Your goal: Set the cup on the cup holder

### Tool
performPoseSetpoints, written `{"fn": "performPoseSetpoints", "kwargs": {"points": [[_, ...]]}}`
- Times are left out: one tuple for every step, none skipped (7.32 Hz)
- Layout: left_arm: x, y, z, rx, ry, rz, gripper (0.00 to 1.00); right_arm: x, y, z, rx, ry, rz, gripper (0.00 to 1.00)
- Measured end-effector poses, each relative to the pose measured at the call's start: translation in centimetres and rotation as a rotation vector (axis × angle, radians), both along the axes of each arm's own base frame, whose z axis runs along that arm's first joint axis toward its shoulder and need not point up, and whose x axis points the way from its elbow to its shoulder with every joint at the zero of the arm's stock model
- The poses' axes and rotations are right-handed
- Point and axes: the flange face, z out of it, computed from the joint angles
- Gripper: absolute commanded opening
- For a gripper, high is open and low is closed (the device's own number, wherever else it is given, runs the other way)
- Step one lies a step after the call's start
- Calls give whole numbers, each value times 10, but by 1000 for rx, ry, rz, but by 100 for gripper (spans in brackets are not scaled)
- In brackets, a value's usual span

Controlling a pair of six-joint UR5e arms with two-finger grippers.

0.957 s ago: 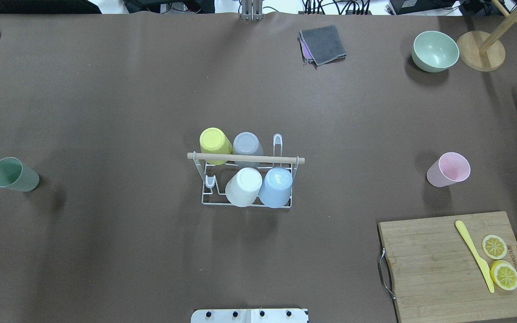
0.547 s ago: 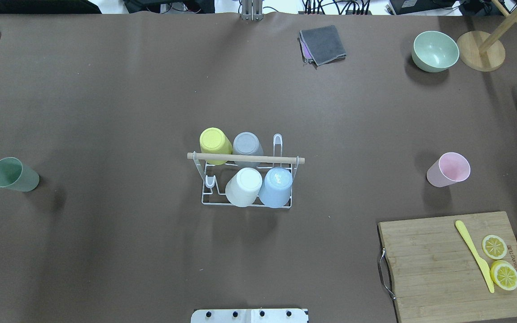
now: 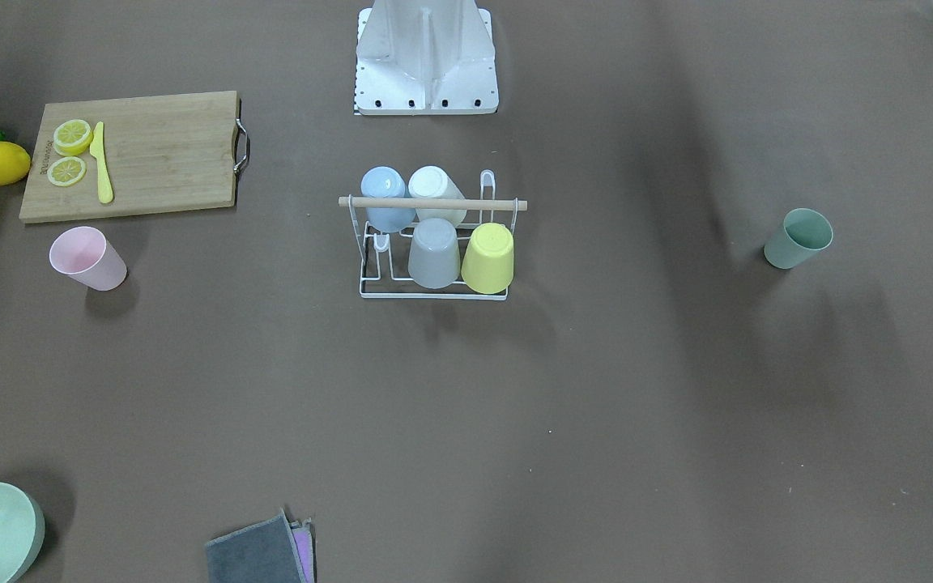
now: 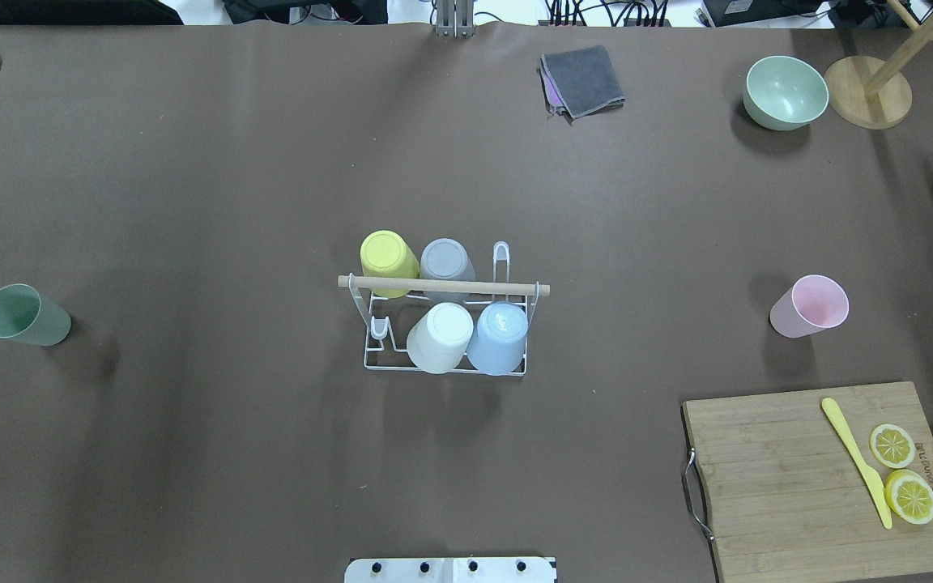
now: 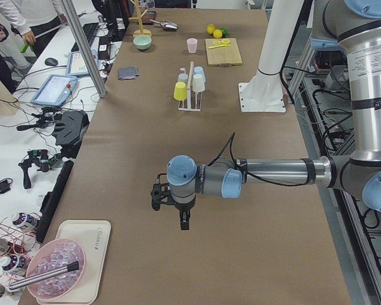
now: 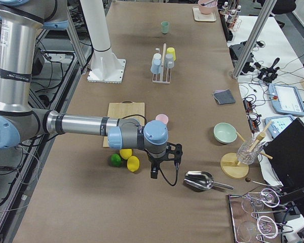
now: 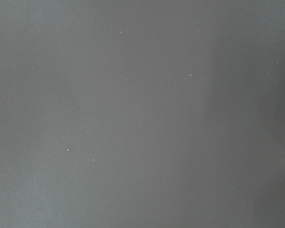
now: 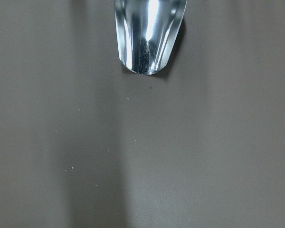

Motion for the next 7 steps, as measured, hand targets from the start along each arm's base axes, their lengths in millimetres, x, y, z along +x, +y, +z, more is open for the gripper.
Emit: {"fn": "performPoseSetpoints", "kwargs": {"points": [[0, -1, -7, 12, 1, -1, 98, -1, -8, -6, -13, -2, 5, 99], [0, -2, -13, 22, 2, -3, 98, -4, -17, -13, -32, -3, 2, 99], [0, -3, -18, 32, 3, -3, 98, -11, -23, -17, -43, -2, -8, 99], [0, -3, -21, 40, 4, -3, 98, -21, -28, -20, -58, -3, -17, 98], [1, -5, -22, 43, 4, -3, 98, -36, -34, -25, -81, -9, -18, 98], [1, -8, -24, 48, 5, -2, 98, -52, -42, -32, -102, -15, -20, 98], [2, -12, -27, 56, 5, -1, 98, -71, -50, -39, -110, -20, -39, 98]]}}
